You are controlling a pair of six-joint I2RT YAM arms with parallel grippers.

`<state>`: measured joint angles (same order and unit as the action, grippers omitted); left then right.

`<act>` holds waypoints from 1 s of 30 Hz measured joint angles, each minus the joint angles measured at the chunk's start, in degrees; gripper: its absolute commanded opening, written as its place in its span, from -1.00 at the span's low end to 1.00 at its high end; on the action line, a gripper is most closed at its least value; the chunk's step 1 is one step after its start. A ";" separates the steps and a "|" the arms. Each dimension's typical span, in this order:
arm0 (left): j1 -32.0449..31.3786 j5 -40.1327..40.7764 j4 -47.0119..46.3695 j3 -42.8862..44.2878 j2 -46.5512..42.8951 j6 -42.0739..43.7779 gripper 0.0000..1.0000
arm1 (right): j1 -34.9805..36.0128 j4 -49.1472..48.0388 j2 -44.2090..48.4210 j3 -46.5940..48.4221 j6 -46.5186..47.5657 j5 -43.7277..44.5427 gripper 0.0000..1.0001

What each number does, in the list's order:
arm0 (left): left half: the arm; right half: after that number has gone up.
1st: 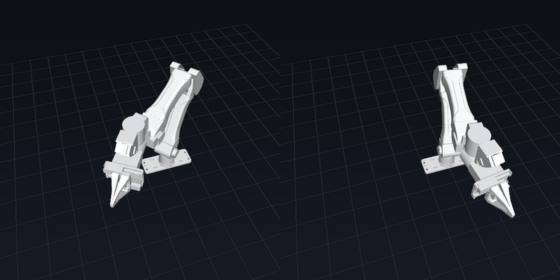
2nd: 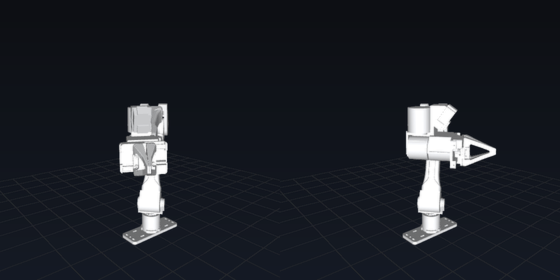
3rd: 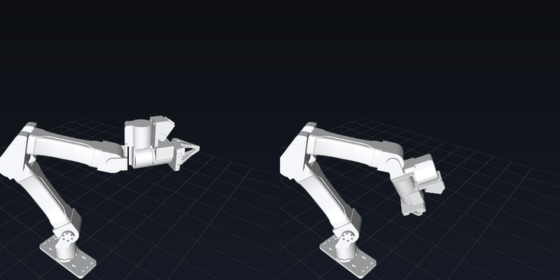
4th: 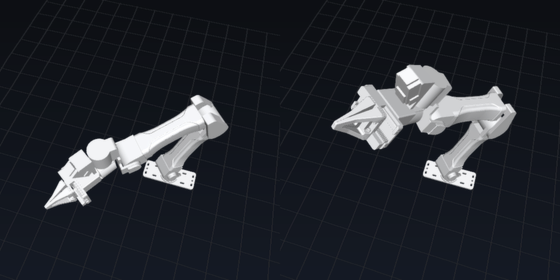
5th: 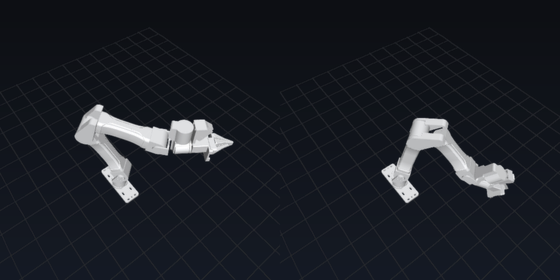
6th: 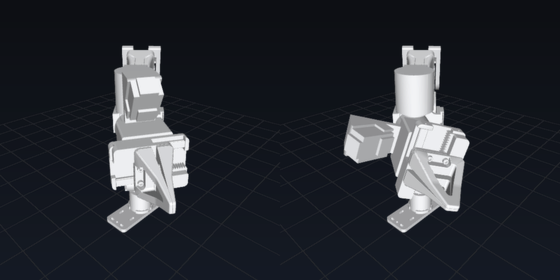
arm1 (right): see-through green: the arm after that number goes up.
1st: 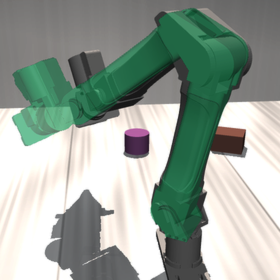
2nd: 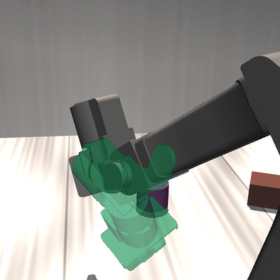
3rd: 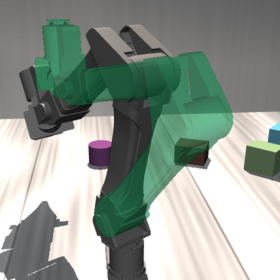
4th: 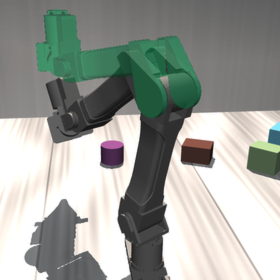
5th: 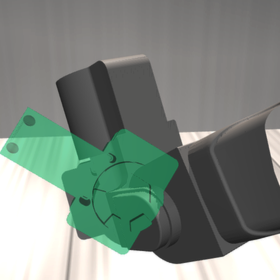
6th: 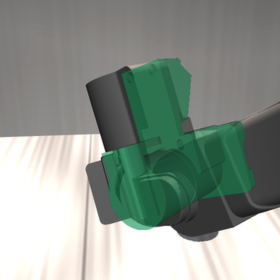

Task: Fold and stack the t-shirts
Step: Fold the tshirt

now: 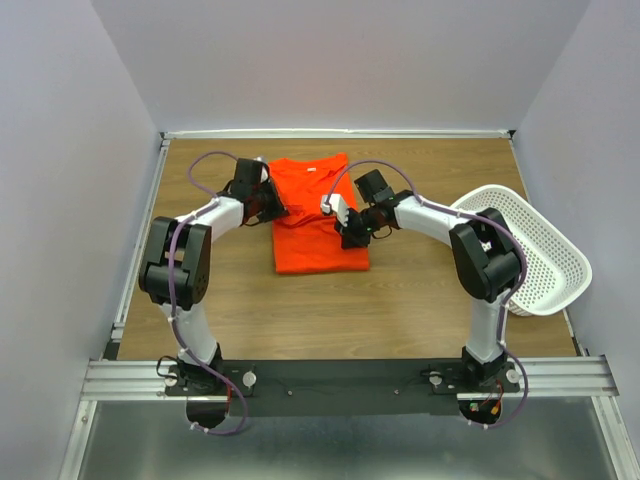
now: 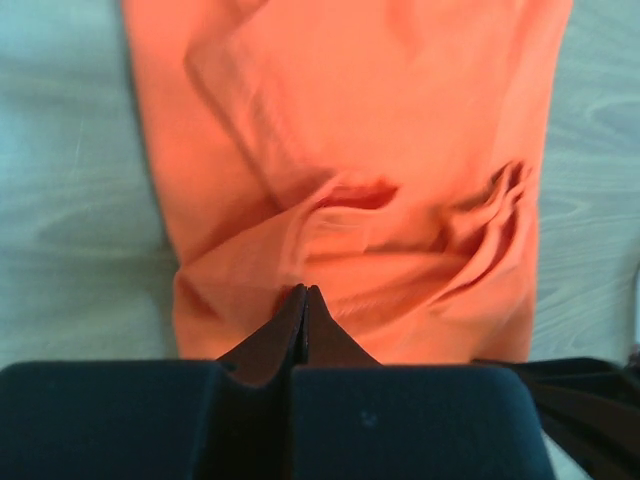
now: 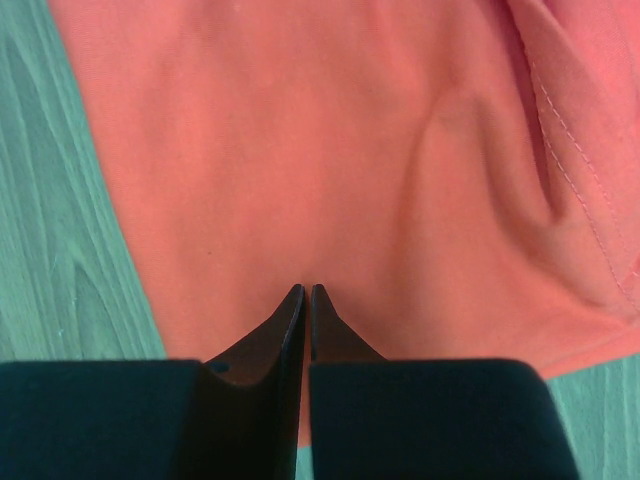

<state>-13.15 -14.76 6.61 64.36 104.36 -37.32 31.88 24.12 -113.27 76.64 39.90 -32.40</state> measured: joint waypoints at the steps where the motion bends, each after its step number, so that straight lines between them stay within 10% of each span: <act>1: 0.00 0.11 0.26 1.25 0.63 0.00 -0.99 | 0.00 0.00 0.00 0.00 -0.02 0.17 -0.76; 15: 1.42 0.79 3.50 14.64 5.64 1.60 -0.74 | 0.00 -0.09 0.00 0.00 -0.39 1.29 -0.76; 30: -1.36 -4.37 3.85 -10.69 -11.50 9.79 -1.00 | 0.02 -0.22 0.00 0.00 -0.35 1.57 -0.76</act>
<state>-14.50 -19.14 10.46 53.67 92.86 -27.53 31.90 23.90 -113.27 76.64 39.55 -30.83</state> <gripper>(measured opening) 0.005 0.122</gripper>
